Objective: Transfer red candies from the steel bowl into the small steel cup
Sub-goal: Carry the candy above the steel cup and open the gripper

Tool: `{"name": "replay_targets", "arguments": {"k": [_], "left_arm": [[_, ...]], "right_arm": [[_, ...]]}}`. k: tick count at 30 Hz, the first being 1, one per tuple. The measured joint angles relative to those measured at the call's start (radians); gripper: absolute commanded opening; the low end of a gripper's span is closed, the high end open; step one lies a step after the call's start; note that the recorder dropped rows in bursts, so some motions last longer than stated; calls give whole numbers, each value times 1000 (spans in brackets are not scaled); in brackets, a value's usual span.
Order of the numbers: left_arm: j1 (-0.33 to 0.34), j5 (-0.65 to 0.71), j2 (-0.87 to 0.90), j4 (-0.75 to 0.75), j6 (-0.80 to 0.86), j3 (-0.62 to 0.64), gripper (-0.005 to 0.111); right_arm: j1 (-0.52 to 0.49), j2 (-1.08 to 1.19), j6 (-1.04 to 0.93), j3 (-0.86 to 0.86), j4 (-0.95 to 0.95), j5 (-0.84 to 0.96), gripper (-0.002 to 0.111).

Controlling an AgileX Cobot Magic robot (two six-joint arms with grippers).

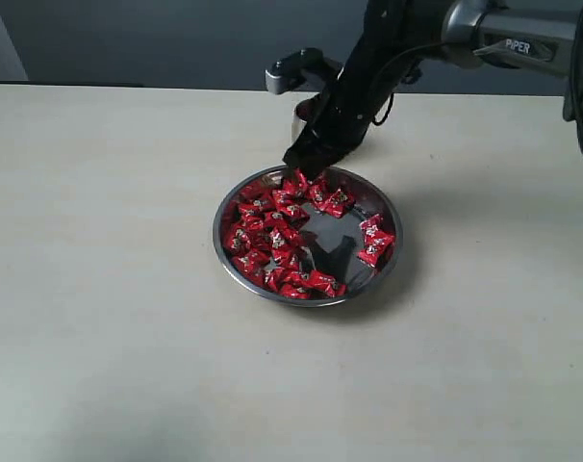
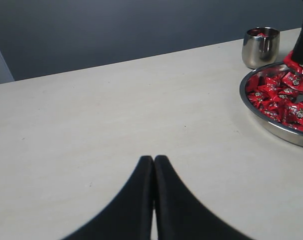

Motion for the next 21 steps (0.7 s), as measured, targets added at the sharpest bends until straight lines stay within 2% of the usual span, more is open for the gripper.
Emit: {"name": "replay_targets", "arguments": {"k": [12,21], "left_arm": [[0,0,0,0,0,0,0],[0,0,0,0,0,0,0]], "right_arm": [[0,-8,0,0,-68,-349,-1],[0,-8,0,0,-136,-490,-1]]}}
